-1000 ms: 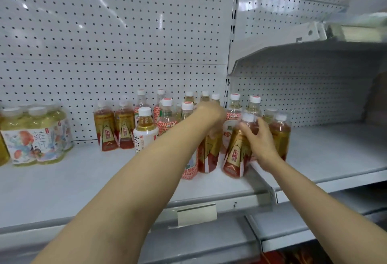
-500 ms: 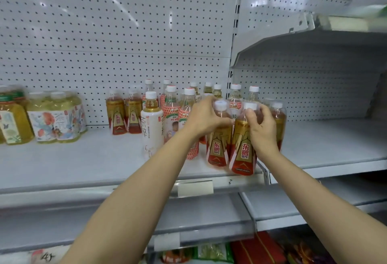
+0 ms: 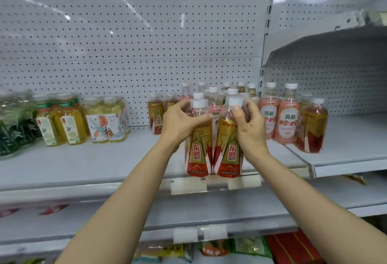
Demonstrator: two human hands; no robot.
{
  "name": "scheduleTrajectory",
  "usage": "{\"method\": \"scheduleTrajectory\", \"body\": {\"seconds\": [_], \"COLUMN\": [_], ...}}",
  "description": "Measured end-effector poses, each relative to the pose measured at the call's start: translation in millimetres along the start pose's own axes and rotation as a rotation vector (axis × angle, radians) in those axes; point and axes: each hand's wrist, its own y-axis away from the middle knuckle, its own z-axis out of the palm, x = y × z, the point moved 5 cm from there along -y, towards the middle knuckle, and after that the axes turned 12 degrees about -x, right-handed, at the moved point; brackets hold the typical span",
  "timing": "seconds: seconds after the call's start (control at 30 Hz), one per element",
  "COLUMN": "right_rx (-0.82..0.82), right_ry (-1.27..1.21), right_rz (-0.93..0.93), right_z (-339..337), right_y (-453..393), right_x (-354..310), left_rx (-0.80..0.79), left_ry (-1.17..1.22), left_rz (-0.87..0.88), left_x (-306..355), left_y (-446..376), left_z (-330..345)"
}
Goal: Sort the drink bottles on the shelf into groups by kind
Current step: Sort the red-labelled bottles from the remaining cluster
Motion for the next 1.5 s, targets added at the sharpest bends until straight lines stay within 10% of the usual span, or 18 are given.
{"method": "scheduleTrajectory", "body": {"seconds": [0.57,1.5], "right_rx": [-0.047,-0.006], "right_ry": [-0.060,0.290], "right_rz": [0.000,0.160], "right_z": [194.3,244.1], "right_y": [-27.6,-143.3], "right_x": [23.9,166.9], "left_rx": [0.155,0.099], "left_ry": [0.015,-0.218], "left_rz": [-0.052,-0.130], "left_x": [-83.5,-170.3], "left_y": [20.2,-140.5], "left_z": [-165.7,-161.2]}}
